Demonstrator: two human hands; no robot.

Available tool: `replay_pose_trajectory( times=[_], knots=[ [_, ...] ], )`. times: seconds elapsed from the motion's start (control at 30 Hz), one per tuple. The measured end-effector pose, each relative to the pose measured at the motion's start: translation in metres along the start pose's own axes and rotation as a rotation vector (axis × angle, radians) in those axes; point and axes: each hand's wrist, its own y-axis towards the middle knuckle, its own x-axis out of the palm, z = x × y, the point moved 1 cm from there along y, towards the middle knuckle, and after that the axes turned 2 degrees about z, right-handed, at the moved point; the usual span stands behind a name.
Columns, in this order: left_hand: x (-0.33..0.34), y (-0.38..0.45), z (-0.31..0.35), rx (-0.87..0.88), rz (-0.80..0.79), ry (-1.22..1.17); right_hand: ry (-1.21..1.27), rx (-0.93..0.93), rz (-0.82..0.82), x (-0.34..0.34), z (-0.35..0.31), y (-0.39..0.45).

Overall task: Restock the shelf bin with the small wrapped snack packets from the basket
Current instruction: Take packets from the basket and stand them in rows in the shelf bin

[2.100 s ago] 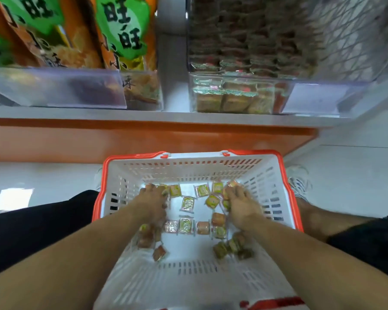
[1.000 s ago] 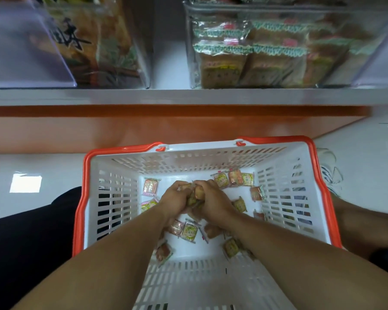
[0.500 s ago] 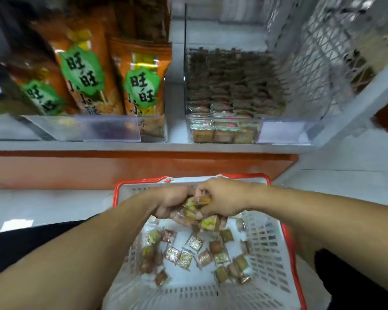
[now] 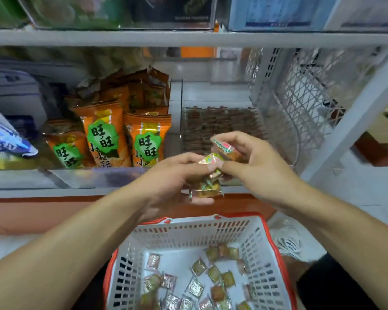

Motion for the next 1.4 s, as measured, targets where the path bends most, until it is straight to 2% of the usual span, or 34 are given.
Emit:
replay_pose_trajectory(
  times=[0.07,0.17,0.3,0.4,0.57,0.77,0.97,1.07,1.17,1.3,1.4],
  knots=[
    [0.005,0.006,0.000,0.048,0.058,0.004,-0.004,0.011,0.032,-0.001,0.003,0.003],
    [0.007,0.013,0.007,0.094,0.085,-0.016,0.153,0.046,0.097,-0.009,0.001,0.011],
    [0.004,0.016,0.012,0.178,0.116,0.012,0.088,-0.064,0.187,-0.022,-0.006,0.013],
    [0.000,0.015,0.014,0.217,0.154,0.021,0.214,-0.041,0.270,-0.029,-0.006,0.013],
    [-0.003,0.013,0.014,0.240,0.189,0.012,0.419,0.093,0.162,-0.032,-0.006,0.012],
    [-0.003,0.013,0.014,0.234,0.223,0.013,0.457,0.097,0.227,-0.034,-0.009,0.012],
    [0.001,0.012,0.012,0.209,0.207,-0.083,0.531,0.151,0.168,-0.026,-0.005,0.010],
    [0.001,0.012,0.013,0.214,0.193,-0.068,0.464,0.150,0.143,-0.023,-0.004,0.010],
    [-0.001,0.012,0.014,0.220,0.167,0.061,0.349,0.145,0.007,-0.029,-0.005,0.010],
    [0.000,0.007,0.017,0.190,0.062,0.189,0.345,0.212,-0.238,-0.034,-0.007,0.007],
    [0.003,0.006,0.016,0.172,0.109,0.184,0.341,0.242,-0.302,-0.035,-0.007,0.006]
  ],
)
